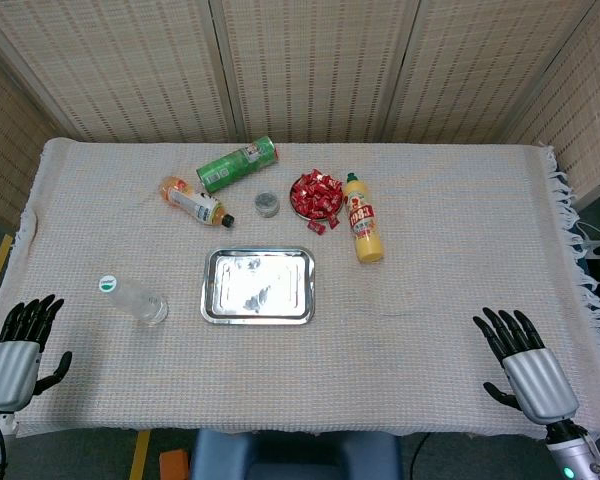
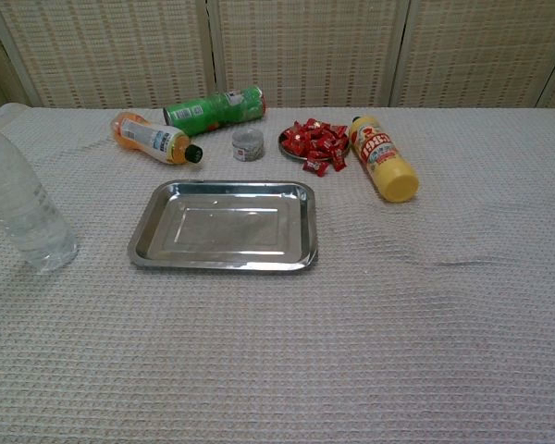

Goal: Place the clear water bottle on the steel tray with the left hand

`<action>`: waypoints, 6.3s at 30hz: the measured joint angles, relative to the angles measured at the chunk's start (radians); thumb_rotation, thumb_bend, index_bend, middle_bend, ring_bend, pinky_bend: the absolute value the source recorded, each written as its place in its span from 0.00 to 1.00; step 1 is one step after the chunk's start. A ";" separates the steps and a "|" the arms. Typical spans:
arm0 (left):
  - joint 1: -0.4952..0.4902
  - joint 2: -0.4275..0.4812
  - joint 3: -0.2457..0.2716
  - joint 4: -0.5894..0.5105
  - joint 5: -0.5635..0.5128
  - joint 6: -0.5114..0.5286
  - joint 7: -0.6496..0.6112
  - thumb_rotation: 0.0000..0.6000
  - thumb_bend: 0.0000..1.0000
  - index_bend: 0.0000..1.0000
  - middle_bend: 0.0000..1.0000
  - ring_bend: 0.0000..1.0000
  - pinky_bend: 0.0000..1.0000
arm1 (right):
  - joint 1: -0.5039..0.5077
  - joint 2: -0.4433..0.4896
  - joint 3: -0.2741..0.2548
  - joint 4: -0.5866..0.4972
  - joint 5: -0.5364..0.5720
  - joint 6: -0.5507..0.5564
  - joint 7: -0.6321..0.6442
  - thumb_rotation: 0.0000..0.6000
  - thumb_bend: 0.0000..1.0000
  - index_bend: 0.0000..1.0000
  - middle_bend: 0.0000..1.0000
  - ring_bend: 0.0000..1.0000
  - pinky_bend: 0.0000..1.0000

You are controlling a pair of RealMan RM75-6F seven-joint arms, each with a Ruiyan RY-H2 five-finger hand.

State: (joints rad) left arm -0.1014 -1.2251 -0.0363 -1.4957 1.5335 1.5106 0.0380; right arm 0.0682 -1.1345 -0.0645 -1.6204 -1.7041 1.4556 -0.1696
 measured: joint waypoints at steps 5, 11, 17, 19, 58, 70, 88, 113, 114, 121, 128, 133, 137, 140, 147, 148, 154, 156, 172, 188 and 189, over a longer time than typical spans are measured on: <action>-0.005 -0.002 -0.002 0.011 0.005 -0.003 -0.067 1.00 0.37 0.00 0.00 0.00 0.08 | 0.003 0.000 -0.001 0.003 -0.003 -0.002 0.007 1.00 0.05 0.00 0.00 0.00 0.00; -0.018 -0.013 0.007 0.044 0.034 -0.011 -0.317 1.00 0.36 0.00 0.00 0.00 0.07 | 0.007 -0.002 0.003 0.006 0.005 -0.006 0.013 1.00 0.05 0.00 0.00 0.00 0.00; -0.033 -0.044 0.018 0.102 0.053 -0.027 -0.650 1.00 0.35 0.00 0.00 0.00 0.05 | 0.019 -0.002 0.004 0.006 0.011 -0.031 0.019 1.00 0.05 0.00 0.00 0.00 0.00; -0.044 -0.073 0.014 0.129 0.039 -0.051 -0.772 1.00 0.35 0.00 0.00 0.00 0.05 | 0.022 -0.001 0.002 0.006 0.007 -0.035 0.031 1.00 0.05 0.00 0.00 0.00 0.00; -0.224 -0.386 -0.098 0.393 -0.131 -0.327 -0.900 1.00 0.35 0.00 0.00 0.00 0.04 | 0.028 0.024 -0.025 0.009 -0.033 -0.018 0.090 1.00 0.05 0.00 0.00 0.00 0.00; -0.250 -0.398 -0.123 0.395 -0.162 -0.365 -0.907 1.00 0.44 0.21 0.26 0.15 0.26 | 0.029 0.024 -0.027 0.004 -0.028 -0.025 0.081 1.00 0.05 0.00 0.00 0.00 0.00; -0.220 -0.440 -0.179 0.504 -0.174 -0.208 -0.876 1.00 0.56 0.44 0.45 0.32 0.43 | 0.030 0.023 -0.029 -0.004 -0.021 -0.037 0.063 1.00 0.05 0.00 0.00 0.00 0.00; -0.213 -0.423 -0.139 0.318 -0.058 -0.159 -0.872 1.00 0.55 0.41 0.40 0.27 0.40 | 0.026 0.028 -0.034 -0.003 -0.033 -0.025 0.067 1.00 0.05 0.00 0.00 0.00 0.00; -0.217 -0.424 -0.161 0.343 -0.089 -0.166 -0.878 1.00 0.55 0.40 0.40 0.27 0.39 | 0.026 0.028 -0.034 -0.003 -0.033 -0.026 0.067 1.00 0.05 0.00 0.00 0.00 0.00; -0.215 -0.356 -0.206 0.272 -0.076 -0.084 -0.885 1.00 0.55 0.40 0.40 0.27 0.39 | 0.029 0.024 -0.034 -0.005 -0.027 -0.038 0.057 1.00 0.05 0.00 0.00 0.00 0.00; -0.203 -0.236 -0.219 0.005 -0.007 0.025 -0.733 1.00 0.55 0.39 0.38 0.26 0.39 | 0.028 0.021 -0.035 -0.007 -0.030 -0.037 0.049 1.00 0.05 0.00 0.00 0.00 0.00; -0.208 -0.245 -0.156 0.035 -0.032 -0.087 -0.725 1.00 0.55 0.38 0.38 0.26 0.39 | 0.028 0.021 -0.036 -0.008 -0.028 -0.039 0.047 1.00 0.05 0.00 0.00 0.00 0.00; -0.218 -0.292 -0.110 0.155 -0.051 -0.196 -0.779 1.00 0.55 0.38 0.38 0.26 0.39 | 0.025 0.023 -0.037 -0.008 -0.030 -0.033 0.050 1.00 0.05 0.00 0.00 0.00 0.00; -0.224 -0.312 -0.105 0.216 -0.047 -0.195 -0.849 1.00 0.55 0.38 0.38 0.26 0.39 | 0.024 0.026 -0.037 -0.009 -0.030 -0.031 0.052 1.00 0.05 0.00 0.00 0.00 0.00; -0.221 -0.255 -0.156 0.094 -0.003 -0.023 -0.834 1.00 0.55 0.38 0.38 0.26 0.39 | 0.025 0.022 -0.038 -0.008 -0.031 -0.035 0.045 1.00 0.05 0.00 0.00 0.00 0.00; -0.219 -0.245 -0.159 0.073 -0.004 -0.016 -0.820 1.00 0.55 0.38 0.38 0.26 0.39 | 0.025 0.020 -0.038 -0.009 -0.030 -0.037 0.042 1.00 0.05 0.00 0.00 0.00 0.00; -0.219 -0.260 -0.125 0.105 -0.040 -0.104 -0.813 1.00 0.55 0.38 0.38 0.26 0.39 | 0.027 0.014 -0.039 -0.012 -0.026 -0.051 0.022 1.00 0.05 0.00 0.00 0.00 0.00; -0.226 -0.291 -0.110 0.167 -0.052 -0.150 -0.831 1.00 0.55 0.38 0.38 0.26 0.39 | 0.027 0.014 -0.039 -0.012 -0.026 -0.049 0.022 1.00 0.05 0.00 0.00 0.00 0.00; -0.363 -0.499 -0.147 0.283 -0.046 -0.235 -0.745 1.00 0.55 0.38 0.37 0.25 0.38 | 0.029 0.020 -0.039 -0.011 -0.027 -0.047 0.034 1.00 0.05 0.00 0.00 0.00 0.00; -0.506 -0.694 -0.201 0.498 -0.128 -0.383 -0.675 1.00 0.53 0.27 0.31 0.19 0.27 | 0.033 0.028 -0.037 -0.010 -0.024 -0.048 0.051 1.00 0.05 0.00 0.00 0.00 0.00; -0.507 -0.695 -0.200 0.499 -0.132 -0.387 -0.665 1.00 0.52 0.22 0.28 0.17 0.24 | 0.032 0.028 -0.037 -0.010 -0.025 -0.047 0.051 1.00 0.05 0.00 0.00 0.00 0.00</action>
State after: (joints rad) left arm -0.6084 -1.9197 -0.2362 -0.9965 1.4019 1.1233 -0.6272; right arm 0.1004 -1.1069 -0.1015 -1.6304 -1.7289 1.4087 -0.1183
